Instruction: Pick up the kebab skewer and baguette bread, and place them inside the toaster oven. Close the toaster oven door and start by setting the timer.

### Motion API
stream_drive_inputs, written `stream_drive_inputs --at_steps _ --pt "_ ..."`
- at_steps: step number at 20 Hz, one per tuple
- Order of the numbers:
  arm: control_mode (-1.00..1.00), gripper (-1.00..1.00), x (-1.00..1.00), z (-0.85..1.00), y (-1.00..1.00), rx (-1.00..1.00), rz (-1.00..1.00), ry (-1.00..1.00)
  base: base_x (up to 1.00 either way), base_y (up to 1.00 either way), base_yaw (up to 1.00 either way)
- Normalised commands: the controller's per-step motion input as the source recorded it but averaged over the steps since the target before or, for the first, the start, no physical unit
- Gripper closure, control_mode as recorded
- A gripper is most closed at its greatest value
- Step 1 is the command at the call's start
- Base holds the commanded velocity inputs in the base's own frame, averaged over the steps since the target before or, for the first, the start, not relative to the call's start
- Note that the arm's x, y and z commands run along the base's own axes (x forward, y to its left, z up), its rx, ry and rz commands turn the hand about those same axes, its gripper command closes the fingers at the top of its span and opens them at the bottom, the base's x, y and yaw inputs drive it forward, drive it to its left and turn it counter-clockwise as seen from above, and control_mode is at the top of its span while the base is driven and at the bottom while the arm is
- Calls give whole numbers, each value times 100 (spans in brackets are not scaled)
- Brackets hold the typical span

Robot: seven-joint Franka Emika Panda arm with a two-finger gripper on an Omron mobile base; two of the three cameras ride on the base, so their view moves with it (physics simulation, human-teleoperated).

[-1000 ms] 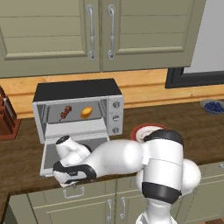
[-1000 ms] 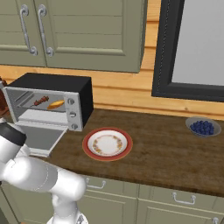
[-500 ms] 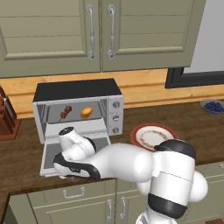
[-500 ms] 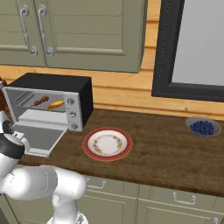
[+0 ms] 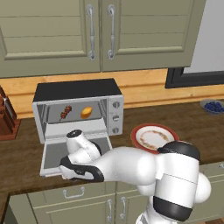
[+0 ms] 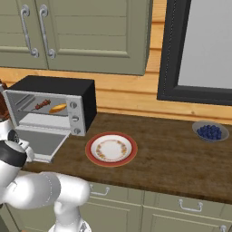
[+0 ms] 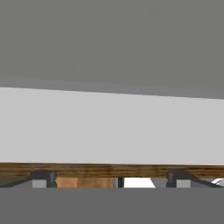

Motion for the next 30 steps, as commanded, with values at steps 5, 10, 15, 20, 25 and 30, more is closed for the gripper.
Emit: stream_drive_inputs --at_steps 5,10,15,20,25,30 --pt "-100 -100 25 -17 0 5 0 -5 0 0 0" --pt "-100 -100 41 -2 0 4 0 -9 0 0 0" --pt "-100 -100 40 -9 0 2 0 -11 0 0 0" --pt "-100 -100 73 0 -7 0 0 -11 0 0 0" --pt "-100 -100 83 1 -14 0 0 -10 0 0 0" --pt "-100 -100 72 11 -16 1 0 -21 0 0 0"
